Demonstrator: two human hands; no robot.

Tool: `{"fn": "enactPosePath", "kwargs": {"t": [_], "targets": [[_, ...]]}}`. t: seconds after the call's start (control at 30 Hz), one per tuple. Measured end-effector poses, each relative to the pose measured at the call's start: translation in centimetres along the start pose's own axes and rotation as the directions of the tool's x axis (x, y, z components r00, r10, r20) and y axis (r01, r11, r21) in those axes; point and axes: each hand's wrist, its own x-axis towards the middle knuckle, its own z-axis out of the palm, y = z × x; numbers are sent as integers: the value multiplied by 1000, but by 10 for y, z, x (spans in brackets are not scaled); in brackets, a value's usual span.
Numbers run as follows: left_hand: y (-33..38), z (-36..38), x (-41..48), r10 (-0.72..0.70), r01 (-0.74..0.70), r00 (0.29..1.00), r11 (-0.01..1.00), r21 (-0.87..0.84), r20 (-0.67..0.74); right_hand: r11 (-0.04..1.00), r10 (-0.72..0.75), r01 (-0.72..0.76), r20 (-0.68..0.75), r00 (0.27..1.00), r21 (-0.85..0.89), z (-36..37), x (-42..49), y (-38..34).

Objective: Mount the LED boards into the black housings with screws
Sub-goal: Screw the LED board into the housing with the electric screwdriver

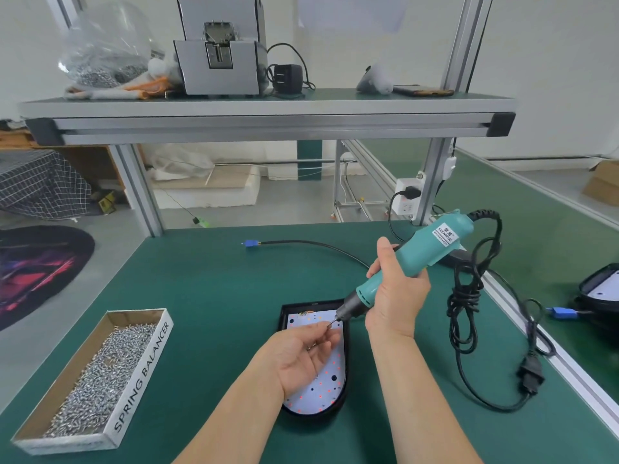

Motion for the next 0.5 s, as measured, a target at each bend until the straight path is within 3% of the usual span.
{"fn": "enactPosePath", "kwargs": {"t": [0.5], "targets": [[-2,-1,2,13,-13,1000,1000,-13,-15,1000,-9,8,-37,999,-28,1,-1,5]]}}
